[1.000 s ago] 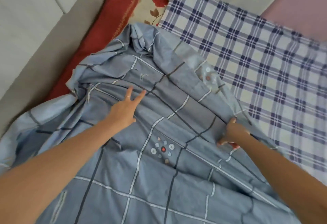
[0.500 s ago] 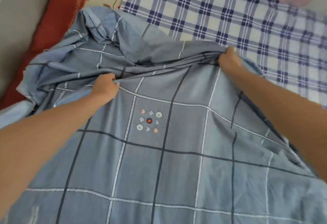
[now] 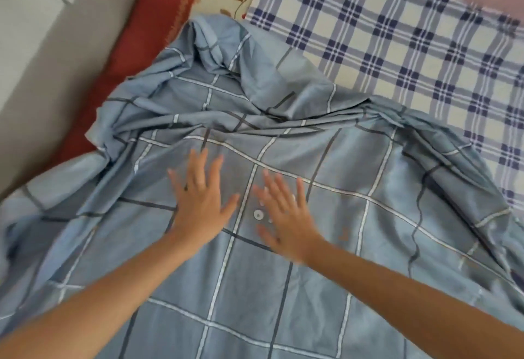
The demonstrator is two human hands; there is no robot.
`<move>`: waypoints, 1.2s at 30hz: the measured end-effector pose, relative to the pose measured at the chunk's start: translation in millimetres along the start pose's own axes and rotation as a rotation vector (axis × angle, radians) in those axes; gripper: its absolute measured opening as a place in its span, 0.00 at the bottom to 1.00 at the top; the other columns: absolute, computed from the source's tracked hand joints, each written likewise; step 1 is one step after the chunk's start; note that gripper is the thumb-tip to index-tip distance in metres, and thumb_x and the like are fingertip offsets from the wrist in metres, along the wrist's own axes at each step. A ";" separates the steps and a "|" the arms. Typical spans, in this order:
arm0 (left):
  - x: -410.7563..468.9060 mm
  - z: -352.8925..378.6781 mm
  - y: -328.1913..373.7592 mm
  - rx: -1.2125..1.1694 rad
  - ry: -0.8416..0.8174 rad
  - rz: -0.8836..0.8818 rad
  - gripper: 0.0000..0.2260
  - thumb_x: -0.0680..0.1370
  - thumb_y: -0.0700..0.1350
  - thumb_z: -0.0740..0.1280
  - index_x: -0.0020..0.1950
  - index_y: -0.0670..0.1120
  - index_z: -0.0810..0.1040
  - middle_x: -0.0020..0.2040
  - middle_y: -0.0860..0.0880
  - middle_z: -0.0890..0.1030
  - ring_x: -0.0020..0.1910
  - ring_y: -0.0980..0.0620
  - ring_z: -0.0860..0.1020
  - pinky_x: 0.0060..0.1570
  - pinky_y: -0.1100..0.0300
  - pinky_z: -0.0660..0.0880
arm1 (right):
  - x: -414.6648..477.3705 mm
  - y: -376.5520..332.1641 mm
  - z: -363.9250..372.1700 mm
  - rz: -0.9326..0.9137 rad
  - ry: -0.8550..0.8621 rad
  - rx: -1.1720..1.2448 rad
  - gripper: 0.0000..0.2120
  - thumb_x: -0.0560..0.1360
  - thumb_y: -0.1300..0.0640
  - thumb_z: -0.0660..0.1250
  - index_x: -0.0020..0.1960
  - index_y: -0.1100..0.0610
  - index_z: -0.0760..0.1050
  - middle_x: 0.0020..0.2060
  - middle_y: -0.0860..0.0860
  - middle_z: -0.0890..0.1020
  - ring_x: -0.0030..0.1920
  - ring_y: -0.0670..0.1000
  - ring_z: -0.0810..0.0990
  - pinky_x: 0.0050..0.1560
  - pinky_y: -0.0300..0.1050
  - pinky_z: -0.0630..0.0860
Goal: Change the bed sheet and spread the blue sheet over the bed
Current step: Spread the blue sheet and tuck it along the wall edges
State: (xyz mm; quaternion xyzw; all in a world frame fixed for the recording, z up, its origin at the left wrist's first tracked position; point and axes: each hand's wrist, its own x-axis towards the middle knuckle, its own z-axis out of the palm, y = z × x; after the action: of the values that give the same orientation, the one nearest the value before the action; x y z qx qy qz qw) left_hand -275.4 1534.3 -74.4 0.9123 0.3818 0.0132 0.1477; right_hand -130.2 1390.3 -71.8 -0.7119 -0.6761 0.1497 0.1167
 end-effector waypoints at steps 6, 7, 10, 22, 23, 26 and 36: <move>-50.7 -0.1 -87.4 0.193 -0.283 0.021 0.46 0.63 0.77 0.54 0.77 0.60 0.48 0.79 0.43 0.46 0.76 0.35 0.45 0.58 0.21 0.52 | 79.0 30.1 37.4 -0.682 -0.265 -0.335 0.34 0.72 0.29 0.52 0.75 0.38 0.54 0.76 0.42 0.56 0.76 0.58 0.48 0.68 0.72 0.37; -28.0 -5.2 -95.3 0.161 -0.315 -0.074 0.50 0.59 0.80 0.54 0.76 0.63 0.41 0.78 0.45 0.39 0.76 0.36 0.41 0.59 0.22 0.51 | 114.5 50.7 27.1 -0.528 -0.235 -0.403 0.36 0.71 0.25 0.45 0.76 0.38 0.50 0.76 0.42 0.55 0.76 0.59 0.47 0.67 0.74 0.37; 48.4 -13.2 -109.3 0.028 -0.429 -0.391 0.59 0.55 0.81 0.60 0.72 0.61 0.27 0.76 0.47 0.32 0.76 0.41 0.36 0.65 0.27 0.46 | 213.2 94.4 -9.0 0.030 -0.231 -0.572 0.44 0.63 0.21 0.28 0.76 0.39 0.37 0.77 0.41 0.46 0.77 0.58 0.40 0.67 0.75 0.38; 129.2 -41.2 -110.1 -0.127 -0.803 -0.765 0.69 0.53 0.79 0.65 0.75 0.45 0.29 0.76 0.44 0.32 0.76 0.44 0.35 0.66 0.29 0.38 | 272.2 112.3 -33.9 0.396 -0.589 -0.287 0.49 0.62 0.19 0.43 0.69 0.40 0.22 0.74 0.43 0.31 0.74 0.55 0.28 0.67 0.73 0.34; 130.6 -44.4 -107.7 -0.125 -0.847 -0.779 0.69 0.53 0.79 0.65 0.75 0.45 0.29 0.76 0.44 0.32 0.76 0.44 0.35 0.66 0.29 0.38 | 272.0 111.0 -34.3 0.402 -0.605 -0.292 0.49 0.62 0.19 0.43 0.69 0.40 0.22 0.74 0.43 0.31 0.74 0.55 0.28 0.67 0.73 0.33; 136.5 -48.0 -111.0 -0.118 -0.949 -0.778 0.69 0.54 0.79 0.65 0.74 0.44 0.28 0.76 0.45 0.32 0.75 0.43 0.34 0.68 0.29 0.40 | 273.5 111.1 -34.6 0.398 -0.635 -0.301 0.48 0.62 0.19 0.42 0.67 0.41 0.21 0.75 0.44 0.33 0.74 0.56 0.29 0.65 0.73 0.32; 144.1 -54.7 -109.6 -0.073 -1.029 -0.812 0.67 0.56 0.80 0.62 0.74 0.44 0.28 0.76 0.43 0.33 0.76 0.43 0.36 0.66 0.29 0.38 | 270.5 128.2 -36.5 0.242 -0.637 -0.253 0.52 0.53 0.19 0.24 0.70 0.45 0.23 0.78 0.48 0.44 0.72 0.55 0.30 0.63 0.76 0.33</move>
State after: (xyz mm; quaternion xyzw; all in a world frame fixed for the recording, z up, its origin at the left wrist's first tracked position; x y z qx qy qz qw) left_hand -256.8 1722.3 -65.5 0.5799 0.5760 -0.4686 0.3353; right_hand 13.3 1654.0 -100.2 -0.7132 -0.6026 0.2919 -0.2073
